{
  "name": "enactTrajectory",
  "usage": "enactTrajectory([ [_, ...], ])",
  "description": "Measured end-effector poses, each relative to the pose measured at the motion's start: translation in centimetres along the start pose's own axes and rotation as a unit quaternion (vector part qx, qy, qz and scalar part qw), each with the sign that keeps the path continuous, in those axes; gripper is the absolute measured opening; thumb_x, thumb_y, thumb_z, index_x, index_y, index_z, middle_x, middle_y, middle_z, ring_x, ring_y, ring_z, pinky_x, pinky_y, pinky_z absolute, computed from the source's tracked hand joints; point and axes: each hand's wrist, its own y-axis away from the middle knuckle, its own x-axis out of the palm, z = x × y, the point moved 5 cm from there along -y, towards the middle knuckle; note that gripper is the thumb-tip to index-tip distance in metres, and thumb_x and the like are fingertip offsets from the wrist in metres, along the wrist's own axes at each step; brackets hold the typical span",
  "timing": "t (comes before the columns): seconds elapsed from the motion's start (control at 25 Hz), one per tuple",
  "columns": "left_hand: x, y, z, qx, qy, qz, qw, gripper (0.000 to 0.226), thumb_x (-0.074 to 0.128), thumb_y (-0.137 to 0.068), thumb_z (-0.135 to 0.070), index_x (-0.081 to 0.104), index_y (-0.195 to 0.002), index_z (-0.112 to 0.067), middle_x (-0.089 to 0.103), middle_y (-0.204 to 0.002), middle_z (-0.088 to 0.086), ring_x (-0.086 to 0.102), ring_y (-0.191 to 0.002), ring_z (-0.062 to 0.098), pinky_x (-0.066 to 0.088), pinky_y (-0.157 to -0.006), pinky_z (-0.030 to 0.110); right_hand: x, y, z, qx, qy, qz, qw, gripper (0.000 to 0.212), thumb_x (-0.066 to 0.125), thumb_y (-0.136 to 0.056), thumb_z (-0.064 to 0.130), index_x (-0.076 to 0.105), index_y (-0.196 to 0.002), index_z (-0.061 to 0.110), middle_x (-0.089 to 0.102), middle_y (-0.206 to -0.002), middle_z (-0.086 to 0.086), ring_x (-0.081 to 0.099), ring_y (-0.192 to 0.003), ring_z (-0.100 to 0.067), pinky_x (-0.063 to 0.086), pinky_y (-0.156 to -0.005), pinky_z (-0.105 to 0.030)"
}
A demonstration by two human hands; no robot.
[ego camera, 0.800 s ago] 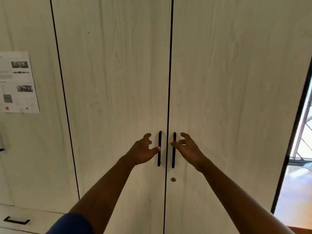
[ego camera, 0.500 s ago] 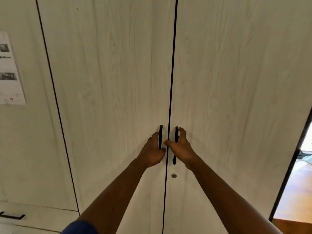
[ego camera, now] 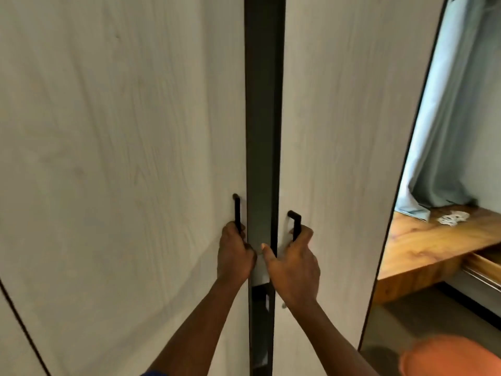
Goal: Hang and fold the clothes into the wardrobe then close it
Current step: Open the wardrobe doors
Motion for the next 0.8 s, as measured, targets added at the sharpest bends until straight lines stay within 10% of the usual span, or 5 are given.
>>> enactTrajectory([
  [0.2,0.0,0.4,0.3,0.029,0.006,0.008,1.0,0.042,0.066,-0.088,-0.008,0.05,-0.126,-0.015,0.056,-0.116,0.002,0.06,-0.105,0.024,0.056,-0.086,0.041,-7.8,5.1,-2.0,0.012,0.088,-0.148,0.985,0.085,0.08,-0.078,0.04,0.027,-0.143,0.022,0.06,-0.124,-0.009,0.063,-0.096,-0.021,0.056,-0.082,-0.039],
  [0.32,-0.5,1.2,0.1,0.022,0.008,-0.001,1.0,0.041,0.067,-0.088,-0.01,0.05,-0.125,-0.016,0.058,-0.117,0.004,0.06,-0.107,0.026,0.055,-0.084,0.042,-10.7,6.7,-0.7,-0.193,0.343,-0.266,0.88,0.069,0.061,-0.087,0.015,0.04,-0.152,0.01,0.039,-0.155,-0.023,0.034,-0.146,-0.044,0.031,-0.115,-0.059],
  [0.52,-1.2,3.7,-0.9,0.056,0.006,-0.021,0.998,0.037,0.069,-0.088,-0.01,0.052,-0.121,-0.014,0.061,-0.114,0.007,0.064,-0.103,0.03,0.055,-0.075,0.043,-12.1,6.0,-3.5,-0.128,0.709,0.059,0.691,0.015,0.06,-0.095,0.012,0.072,-0.1,0.006,0.041,-0.151,-0.034,-0.002,-0.151,-0.055,-0.016,-0.105,-0.082],
  [0.64,-1.9,5.0,-1.6,0.054,0.0,-0.037,0.998,0.03,0.069,-0.089,-0.014,0.055,-0.115,-0.015,0.064,-0.108,0.004,0.066,-0.097,0.03,0.049,-0.069,0.037,-15.0,6.3,-4.0,-0.047,0.814,0.104,0.569,0.029,0.05,-0.099,0.012,0.063,-0.115,-0.008,0.028,-0.149,-0.048,-0.002,-0.143,-0.067,-0.03,-0.098,-0.077],
  [0.8,-2.5,6.6,-2.0,0.072,0.002,-0.068,0.995,0.024,0.071,-0.091,-0.027,0.057,-0.107,-0.016,0.066,-0.096,0.002,0.067,-0.084,0.028,0.045,-0.063,0.033,-18.4,4.7,-5.2,-0.052,0.833,0.073,0.546,0.056,0.056,-0.099,0.027,0.043,-0.144,-0.005,0.022,-0.157,-0.04,0.003,-0.147,-0.063,-0.02,-0.105,-0.078],
])
